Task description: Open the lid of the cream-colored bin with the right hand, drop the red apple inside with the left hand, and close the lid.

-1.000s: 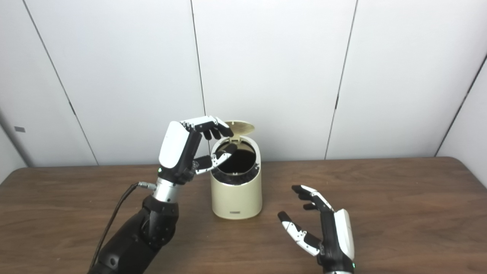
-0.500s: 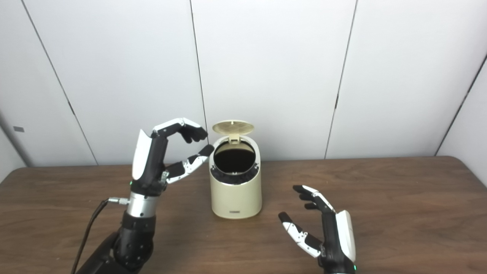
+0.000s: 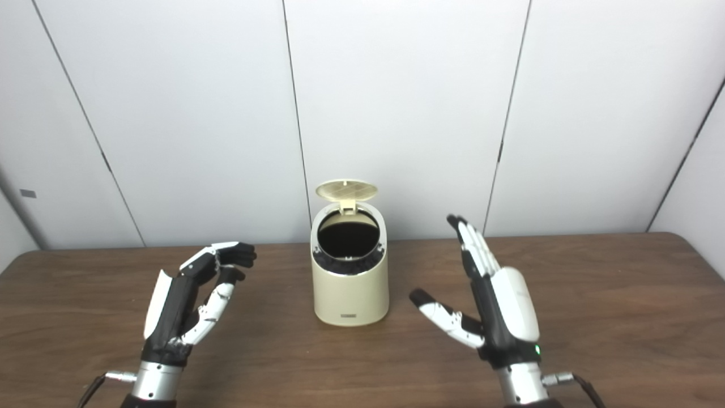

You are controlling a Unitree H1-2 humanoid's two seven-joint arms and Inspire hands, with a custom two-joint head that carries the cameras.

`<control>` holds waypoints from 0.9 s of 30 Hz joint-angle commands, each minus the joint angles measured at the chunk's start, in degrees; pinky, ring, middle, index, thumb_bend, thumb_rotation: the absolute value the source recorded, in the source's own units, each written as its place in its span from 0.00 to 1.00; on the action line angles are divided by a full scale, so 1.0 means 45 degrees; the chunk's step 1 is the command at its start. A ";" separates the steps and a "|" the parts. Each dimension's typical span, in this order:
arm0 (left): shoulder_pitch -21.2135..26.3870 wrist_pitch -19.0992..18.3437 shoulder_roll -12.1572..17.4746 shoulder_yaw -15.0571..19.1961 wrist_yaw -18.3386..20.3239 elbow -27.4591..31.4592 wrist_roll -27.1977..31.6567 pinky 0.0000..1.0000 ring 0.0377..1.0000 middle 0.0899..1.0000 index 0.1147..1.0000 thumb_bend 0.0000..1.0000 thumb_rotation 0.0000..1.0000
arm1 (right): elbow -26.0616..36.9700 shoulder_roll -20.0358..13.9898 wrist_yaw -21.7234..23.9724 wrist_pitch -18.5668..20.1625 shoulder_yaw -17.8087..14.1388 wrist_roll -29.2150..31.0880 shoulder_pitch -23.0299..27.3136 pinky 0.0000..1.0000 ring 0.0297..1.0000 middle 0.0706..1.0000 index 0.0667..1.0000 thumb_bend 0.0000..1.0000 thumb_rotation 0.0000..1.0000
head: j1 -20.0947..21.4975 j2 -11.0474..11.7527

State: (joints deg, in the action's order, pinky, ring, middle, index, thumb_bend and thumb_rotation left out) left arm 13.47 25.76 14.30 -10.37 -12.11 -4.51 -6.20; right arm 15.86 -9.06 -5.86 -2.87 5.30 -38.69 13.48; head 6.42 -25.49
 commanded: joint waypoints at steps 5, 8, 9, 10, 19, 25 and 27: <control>-0.0291 0.0192 -0.0330 0.0535 0.1408 -0.0225 0.0945 0.65 0.75 0.78 0.78 0.40 0.95 | 0.2003 -0.0661 0.3273 0.2346 0.0414 -0.0927 0.2200 1.00 1.00 1.00 1.00 0.69 0.97 | 0.0003 -0.0078; -0.0580 0.0209 -0.0547 0.0742 0.1983 -0.0463 0.1402 0.70 0.79 0.82 0.81 0.41 0.95 | 0.2656 -0.0768 0.4700 0.3324 0.0666 -0.1406 0.3164 1.00 1.00 1.00 1.00 0.81 0.97 | 0.0038 -0.0084; -0.0653 0.0216 -0.0591 0.0804 0.2155 -0.0537 0.1479 0.71 0.80 0.82 0.81 0.41 0.95 | 0.2719 -0.0784 0.4963 0.3517 0.0739 -0.1545 0.3415 1.00 1.00 1.00 1.00 0.83 0.97 | 0.0043 -0.0085; -0.0720 0.0227 -0.0629 0.0860 0.2300 -0.0609 0.1527 0.71 0.80 0.83 0.82 0.39 0.95 | 0.2718 -0.0802 0.5151 0.3621 0.0801 -0.1671 0.3667 1.00 1.00 1.00 1.00 0.85 0.97 | 0.0066 -0.0088; -0.1069 0.0253 -0.1088 0.1230 0.2067 -0.0880 -0.0072 0.66 0.76 0.80 0.79 0.36 0.91 | 0.1889 -0.1223 0.6763 0.3549 0.1651 -0.2412 0.5369 1.00 1.00 1.00 1.00 0.86 0.95 | 0.0122 -0.0148; -0.1193 0.0236 -0.1165 0.1249 0.2116 -0.0754 -0.0498 0.68 0.78 0.80 0.78 0.37 0.87 | 0.1188 -0.1298 0.7856 0.3773 0.2079 -0.2758 0.6325 1.00 1.00 1.00 1.00 0.89 0.96 | 0.0195 -0.0157; -0.1209 0.0228 -0.1200 0.1289 0.2144 -0.0766 -0.0500 0.68 0.78 0.80 0.78 0.36 0.85 | 0.1016 -0.1300 0.8209 0.3873 0.2149 -0.2770 0.6601 1.00 1.00 1.00 1.00 0.91 0.96 | 0.0186 -0.0162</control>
State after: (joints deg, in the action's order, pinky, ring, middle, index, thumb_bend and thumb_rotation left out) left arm 8.79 25.70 9.32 -4.64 -2.11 -7.78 -7.88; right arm 19.95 -14.48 30.75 14.22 15.28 -50.83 39.35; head 7.21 -26.19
